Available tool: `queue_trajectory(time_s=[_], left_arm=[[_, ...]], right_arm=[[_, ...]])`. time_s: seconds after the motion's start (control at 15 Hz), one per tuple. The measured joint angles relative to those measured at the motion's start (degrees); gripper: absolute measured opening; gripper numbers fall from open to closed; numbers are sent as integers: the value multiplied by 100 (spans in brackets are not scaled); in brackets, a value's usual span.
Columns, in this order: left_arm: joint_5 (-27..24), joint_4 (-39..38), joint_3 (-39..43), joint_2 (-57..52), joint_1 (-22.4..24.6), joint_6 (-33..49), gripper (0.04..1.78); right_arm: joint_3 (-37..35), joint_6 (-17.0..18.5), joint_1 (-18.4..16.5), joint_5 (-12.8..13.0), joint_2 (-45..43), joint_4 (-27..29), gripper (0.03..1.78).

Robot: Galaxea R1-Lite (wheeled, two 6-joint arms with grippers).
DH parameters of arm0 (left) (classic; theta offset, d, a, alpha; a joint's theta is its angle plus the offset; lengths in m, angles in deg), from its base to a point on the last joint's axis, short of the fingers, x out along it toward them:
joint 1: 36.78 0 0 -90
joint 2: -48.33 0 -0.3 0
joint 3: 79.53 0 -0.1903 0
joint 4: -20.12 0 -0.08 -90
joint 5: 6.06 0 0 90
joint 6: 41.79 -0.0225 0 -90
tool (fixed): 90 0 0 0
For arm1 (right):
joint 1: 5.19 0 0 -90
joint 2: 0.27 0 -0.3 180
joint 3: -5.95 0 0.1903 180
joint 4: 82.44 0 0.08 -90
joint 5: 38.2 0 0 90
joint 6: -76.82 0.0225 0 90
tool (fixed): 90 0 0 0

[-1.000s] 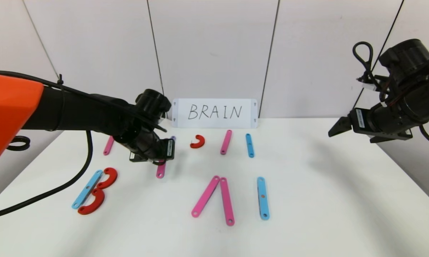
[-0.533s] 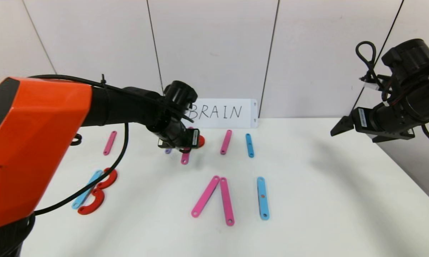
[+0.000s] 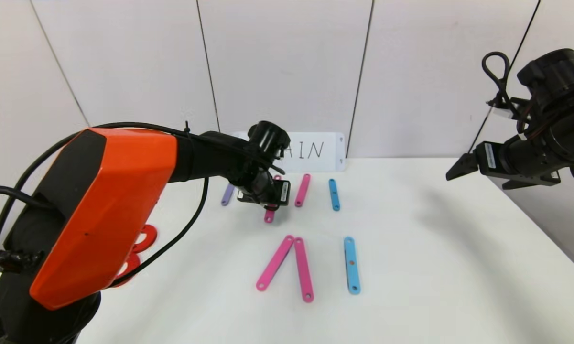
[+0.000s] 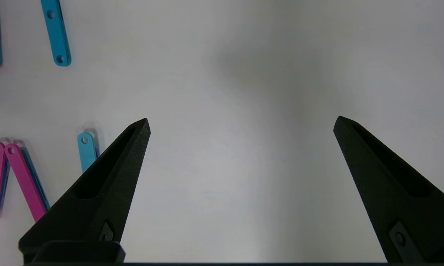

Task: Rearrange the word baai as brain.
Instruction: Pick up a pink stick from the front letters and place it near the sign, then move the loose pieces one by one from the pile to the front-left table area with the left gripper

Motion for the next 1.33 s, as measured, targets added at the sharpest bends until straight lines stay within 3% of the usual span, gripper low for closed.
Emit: queue_trajectory(time_s=[0.73, 0.87, 1.07, 1.33], left_arm=[[35, -63, -39, 289, -113, -193, 30], [38, -89, -28, 304, -123, -204, 37], [38, -102, -28, 306, -110, -199, 65], [52, -100, -26, 276, -99, -182, 132]], right_arm=[[-6, -5, -11, -11, -22, 0, 174], [-6, -2, -15, -11, -22, 0, 174], [-6, -5, -15, -9, -22, 2, 174], [-13, -9, -1, -9, -16, 0, 174]])
